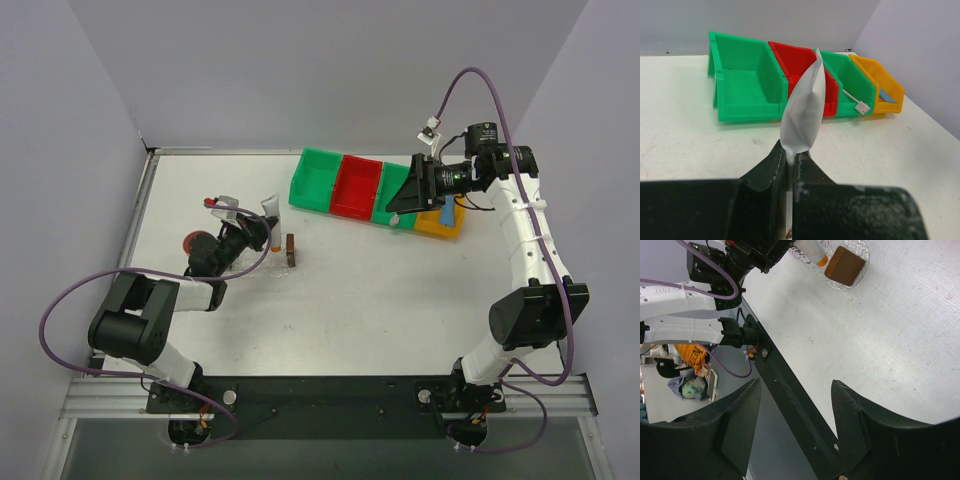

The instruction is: Prepare toiletry sets of a toothbrush and toothpaste on the tray

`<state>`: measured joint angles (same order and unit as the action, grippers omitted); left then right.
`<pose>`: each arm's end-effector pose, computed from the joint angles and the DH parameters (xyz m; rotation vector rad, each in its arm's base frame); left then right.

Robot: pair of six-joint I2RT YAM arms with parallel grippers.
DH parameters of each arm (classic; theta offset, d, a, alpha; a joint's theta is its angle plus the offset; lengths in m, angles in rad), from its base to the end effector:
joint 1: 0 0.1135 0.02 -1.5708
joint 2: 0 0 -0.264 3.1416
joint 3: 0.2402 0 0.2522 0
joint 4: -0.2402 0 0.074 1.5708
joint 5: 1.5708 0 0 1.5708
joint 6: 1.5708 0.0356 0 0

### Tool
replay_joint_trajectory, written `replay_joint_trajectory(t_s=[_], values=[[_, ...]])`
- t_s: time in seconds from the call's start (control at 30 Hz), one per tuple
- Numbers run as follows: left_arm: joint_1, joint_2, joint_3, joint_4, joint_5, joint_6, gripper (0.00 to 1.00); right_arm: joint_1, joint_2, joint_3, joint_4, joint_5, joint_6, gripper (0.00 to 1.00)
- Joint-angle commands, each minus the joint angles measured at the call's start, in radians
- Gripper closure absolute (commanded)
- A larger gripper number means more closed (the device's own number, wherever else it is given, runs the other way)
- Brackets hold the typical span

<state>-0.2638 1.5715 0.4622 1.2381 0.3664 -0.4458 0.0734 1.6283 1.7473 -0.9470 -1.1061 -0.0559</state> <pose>0.2760 -0.0878 0.1987 0.1755 1.4963 -0.8388 0.3289 0.0561 0.3995 -0.6395 2.0630 1.3035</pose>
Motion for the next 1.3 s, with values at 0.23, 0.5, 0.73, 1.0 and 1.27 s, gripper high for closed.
replay_joint_trajectory(t_s=[0.23,0.5,0.73,1.0,1.27], values=[[-0.012,0.022,0.012,0.123,0.002,-0.002,1.00,0.005,-0.027,-0.006,-0.006,-0.026,-0.027,0.46],[-0.014,0.024,0.006,0.127,0.002,0.012,1.00,0.005,-0.027,-0.006,-0.007,-0.031,-0.030,0.46],[-0.014,0.022,-0.002,0.127,0.005,0.030,1.00,0.006,-0.025,-0.005,-0.006,-0.038,-0.032,0.46],[-0.012,0.027,0.003,0.136,0.000,0.035,0.97,0.006,-0.027,-0.005,-0.006,-0.041,-0.032,0.46],[-0.006,0.027,-0.011,0.147,-0.003,0.045,0.98,0.006,-0.025,-0.002,-0.006,-0.043,-0.035,0.46]])
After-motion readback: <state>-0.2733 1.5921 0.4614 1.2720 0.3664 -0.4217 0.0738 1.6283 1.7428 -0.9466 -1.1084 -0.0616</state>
